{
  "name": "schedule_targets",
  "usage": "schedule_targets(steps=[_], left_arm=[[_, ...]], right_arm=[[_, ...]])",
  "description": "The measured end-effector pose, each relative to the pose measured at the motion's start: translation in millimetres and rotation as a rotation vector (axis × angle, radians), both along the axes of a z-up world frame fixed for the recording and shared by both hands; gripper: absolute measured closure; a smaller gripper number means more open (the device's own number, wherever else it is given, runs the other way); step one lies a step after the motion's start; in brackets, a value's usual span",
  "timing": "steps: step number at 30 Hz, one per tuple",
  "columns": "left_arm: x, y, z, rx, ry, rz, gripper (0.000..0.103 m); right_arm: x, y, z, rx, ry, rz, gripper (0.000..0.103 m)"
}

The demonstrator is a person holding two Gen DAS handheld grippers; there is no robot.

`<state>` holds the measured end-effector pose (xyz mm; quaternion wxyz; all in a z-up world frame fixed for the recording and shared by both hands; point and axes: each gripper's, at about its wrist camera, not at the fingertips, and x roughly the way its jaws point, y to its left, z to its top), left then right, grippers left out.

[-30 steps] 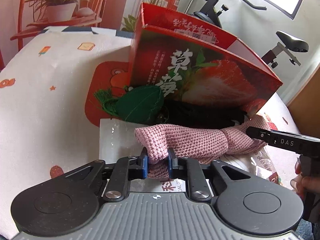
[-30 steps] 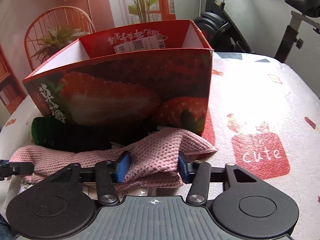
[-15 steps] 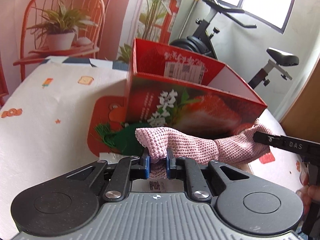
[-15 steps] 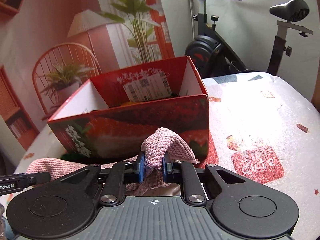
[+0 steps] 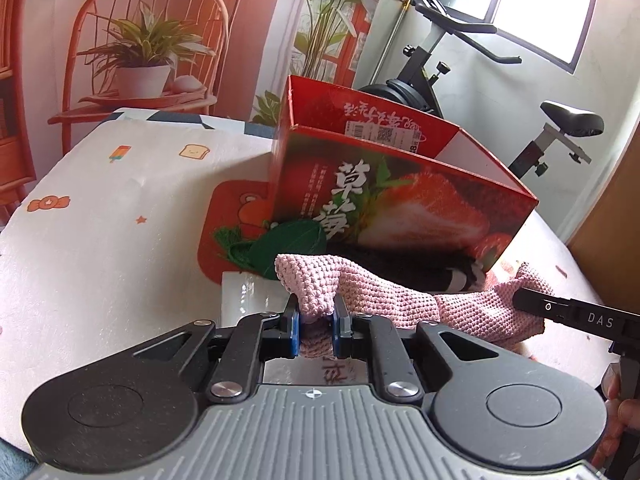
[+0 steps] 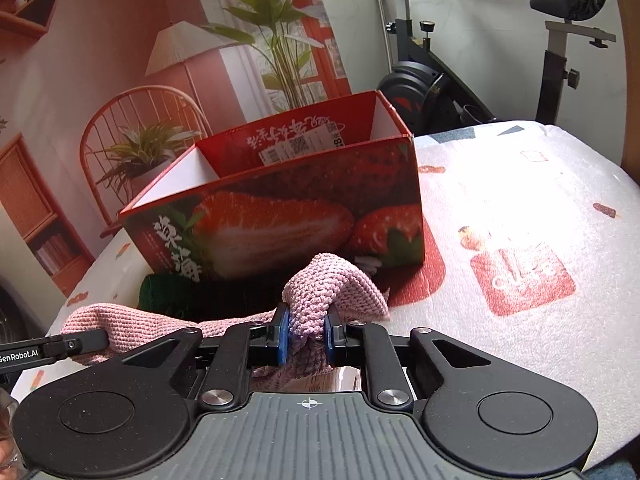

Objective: Organize soft objects
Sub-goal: 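Lift the pink cloth with both grippers and carry it over the red box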

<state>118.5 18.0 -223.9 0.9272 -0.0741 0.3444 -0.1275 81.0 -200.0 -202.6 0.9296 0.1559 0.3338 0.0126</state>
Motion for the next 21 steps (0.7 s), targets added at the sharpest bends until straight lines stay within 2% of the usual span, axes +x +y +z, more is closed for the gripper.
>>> schedule_targets(steps=[14, 17, 21], left_arm=[[-4.1, -1.3, -2.5, 0.017, -0.021, -0.010, 0.088], [-3.0, -2.0, 8.2, 0.011, -0.049, -0.017, 0.088], [7.7, -5.8, 35.8, 0.012, -0.115, -0.025, 0.088]], right_arm=[[-1.8, 4.7, -1.2, -0.008, -0.021, 0.017, 0.088], [-0.5, 2.2, 10.1, -0.007, -0.055, 0.020, 0.088], [13.5, -1.3, 41.8, -0.033, -0.126, 0.041, 0.089]])
